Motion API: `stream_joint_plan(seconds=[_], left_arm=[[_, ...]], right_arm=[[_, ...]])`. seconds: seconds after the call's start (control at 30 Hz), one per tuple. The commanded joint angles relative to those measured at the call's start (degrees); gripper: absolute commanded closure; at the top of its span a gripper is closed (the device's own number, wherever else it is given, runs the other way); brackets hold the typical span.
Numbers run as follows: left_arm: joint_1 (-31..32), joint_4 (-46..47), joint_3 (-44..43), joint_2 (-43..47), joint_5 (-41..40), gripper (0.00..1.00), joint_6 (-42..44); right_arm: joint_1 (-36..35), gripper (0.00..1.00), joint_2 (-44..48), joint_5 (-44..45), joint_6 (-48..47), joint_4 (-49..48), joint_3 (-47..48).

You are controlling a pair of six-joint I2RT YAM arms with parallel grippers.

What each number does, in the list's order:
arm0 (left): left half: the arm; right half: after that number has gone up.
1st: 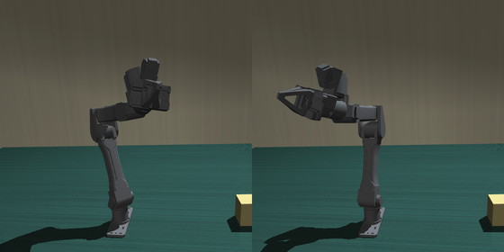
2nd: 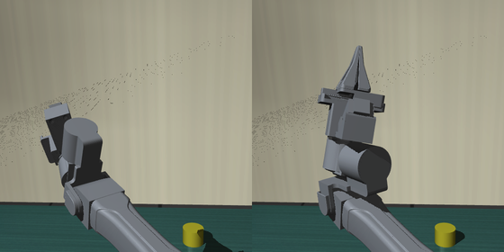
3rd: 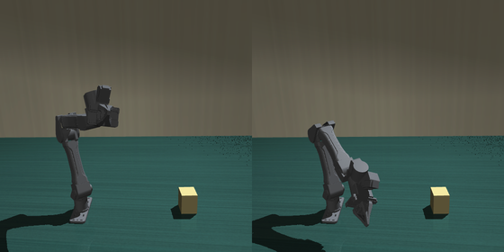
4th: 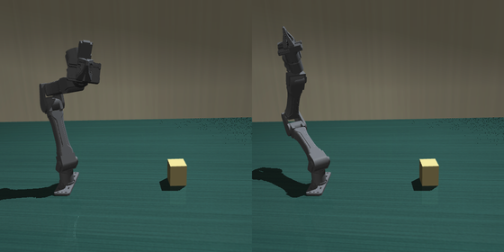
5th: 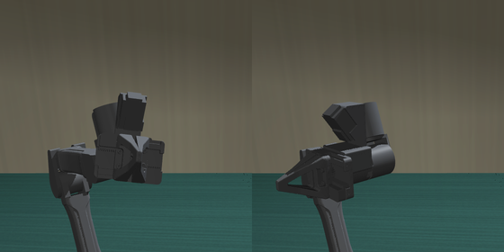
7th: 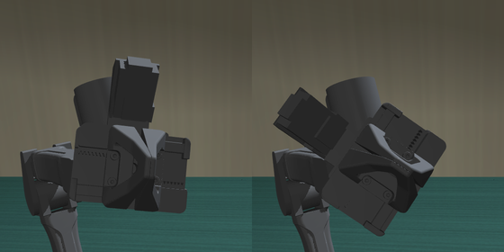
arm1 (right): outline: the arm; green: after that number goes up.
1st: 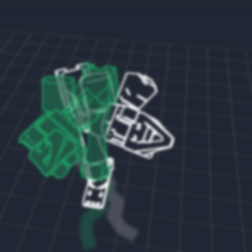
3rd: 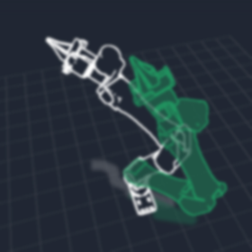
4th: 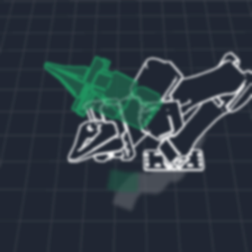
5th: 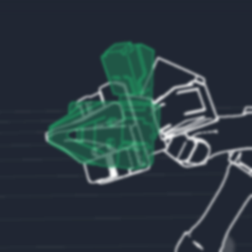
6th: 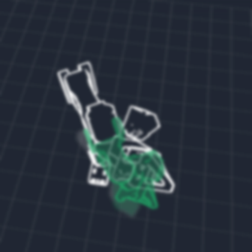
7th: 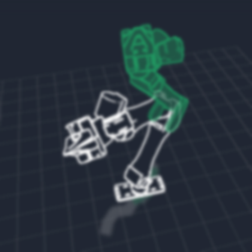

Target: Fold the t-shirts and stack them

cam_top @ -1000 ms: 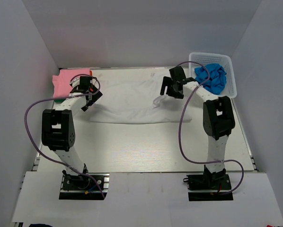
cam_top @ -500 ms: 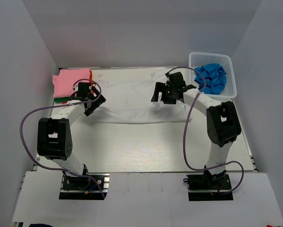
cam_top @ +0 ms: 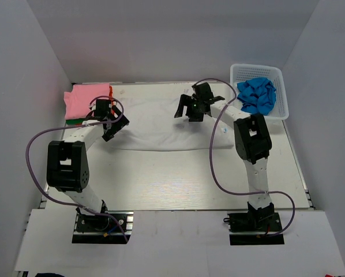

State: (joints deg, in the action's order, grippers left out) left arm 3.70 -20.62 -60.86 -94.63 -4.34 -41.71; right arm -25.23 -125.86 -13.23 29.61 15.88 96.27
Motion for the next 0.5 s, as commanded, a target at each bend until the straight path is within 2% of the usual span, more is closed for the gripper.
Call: stream_joint_plan(seconds=[0.0,0.13,0.33,0.47], left_arm=[[-0.01,-1.17,-3.82,-1.52,-0.41,0.0,0.58],[-0.01,-0.83,-4.97,-3.71,0.99,0.0,0.58],[-0.01,3.48,-3.56,-6.53,2.84,0.0,0.58],[-0.01,2.96,-3.04,-9.07,3.45,0.0,-0.47]], right_arm=[[0.27,0.1,-1.31,2.84,2.47,0.28,5.93],[0.71,0.1,0.96,6.46,1.42,2.48,4.02],[2.29,0.1,12.2,14.88,0.46,2.14,-10.71],[3.52,0.1,16.7,15.43,0.89,1.97,-19.69]])
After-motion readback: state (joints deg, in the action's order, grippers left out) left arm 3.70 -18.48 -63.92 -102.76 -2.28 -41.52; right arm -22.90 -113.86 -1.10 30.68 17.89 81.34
